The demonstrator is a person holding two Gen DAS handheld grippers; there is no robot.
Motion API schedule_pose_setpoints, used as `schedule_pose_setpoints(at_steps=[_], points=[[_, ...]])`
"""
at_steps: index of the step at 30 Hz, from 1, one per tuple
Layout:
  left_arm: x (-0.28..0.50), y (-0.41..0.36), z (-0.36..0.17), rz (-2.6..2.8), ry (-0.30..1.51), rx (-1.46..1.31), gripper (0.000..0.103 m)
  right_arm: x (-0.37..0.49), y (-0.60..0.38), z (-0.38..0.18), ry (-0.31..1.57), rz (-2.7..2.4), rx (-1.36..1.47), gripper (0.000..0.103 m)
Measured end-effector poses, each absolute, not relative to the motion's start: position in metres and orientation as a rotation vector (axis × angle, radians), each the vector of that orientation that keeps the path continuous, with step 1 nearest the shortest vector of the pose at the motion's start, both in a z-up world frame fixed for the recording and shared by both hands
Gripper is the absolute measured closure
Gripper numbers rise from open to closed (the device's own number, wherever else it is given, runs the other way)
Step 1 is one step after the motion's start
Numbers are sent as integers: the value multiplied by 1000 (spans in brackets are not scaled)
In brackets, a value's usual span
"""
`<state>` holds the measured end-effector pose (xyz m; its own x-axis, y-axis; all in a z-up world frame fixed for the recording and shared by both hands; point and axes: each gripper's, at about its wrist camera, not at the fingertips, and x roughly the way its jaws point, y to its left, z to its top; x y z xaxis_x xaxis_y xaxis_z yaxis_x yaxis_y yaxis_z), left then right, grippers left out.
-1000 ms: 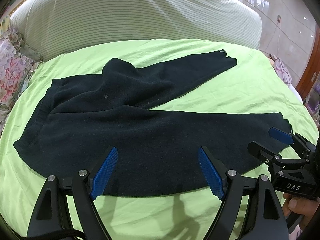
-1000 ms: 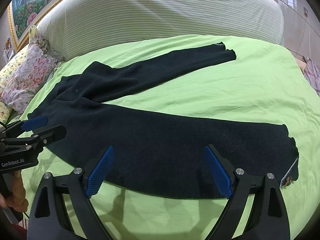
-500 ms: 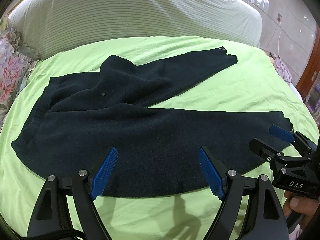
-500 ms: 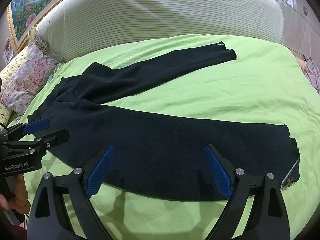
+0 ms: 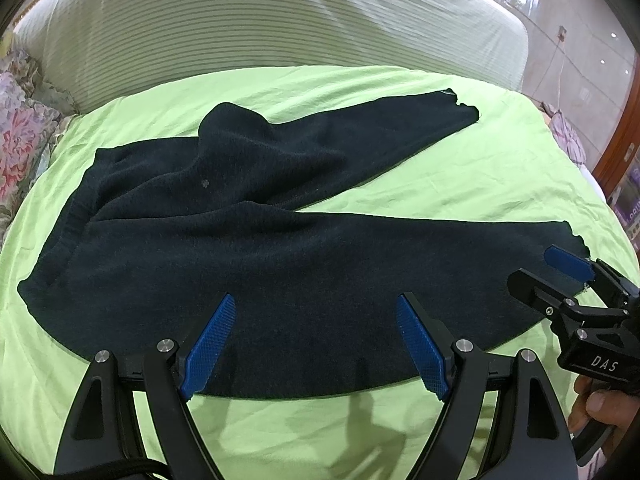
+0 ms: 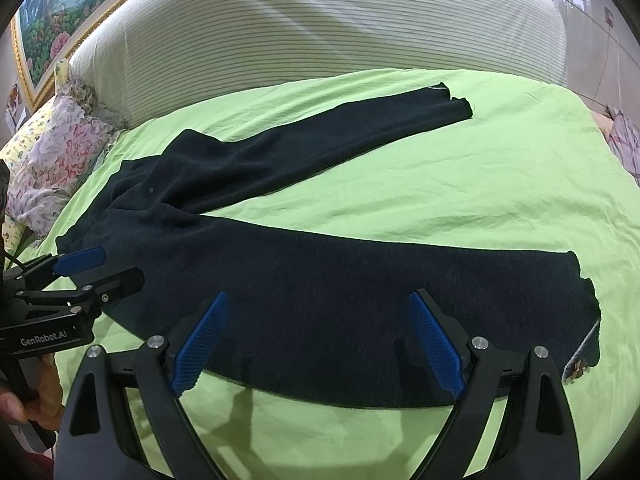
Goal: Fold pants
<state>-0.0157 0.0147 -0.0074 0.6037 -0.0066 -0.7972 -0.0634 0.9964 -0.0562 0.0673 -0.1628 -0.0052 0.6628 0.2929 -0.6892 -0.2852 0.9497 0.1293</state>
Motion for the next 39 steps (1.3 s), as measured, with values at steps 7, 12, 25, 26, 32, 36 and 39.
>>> schedule_pose_setpoints(at_steps=[7, 12, 25, 26, 32, 36, 39], points=[[-8, 19, -7, 29, 929, -85, 20, 72, -165, -3, 784, 328, 30, 12], [2, 22, -7, 29, 942, -92, 20, 81, -168, 0, 801, 332, 51, 12], [60, 21, 8, -31, 980, -97, 20, 141, -186, 28, 748, 334, 57, 12], [65, 21, 9, -38, 986, -99, 20, 148, -188, 30, 749, 343, 63, 12], [109, 22, 17, -73, 990, -107, 20, 193, -196, 40, 769, 352, 67, 12], [142, 23, 22, -84, 979, -84, 20, 227, -202, 47, 784, 351, 66, 12], [167, 24, 21, -104, 993, -71, 20, 257, -209, 51, 799, 348, 69, 12]])
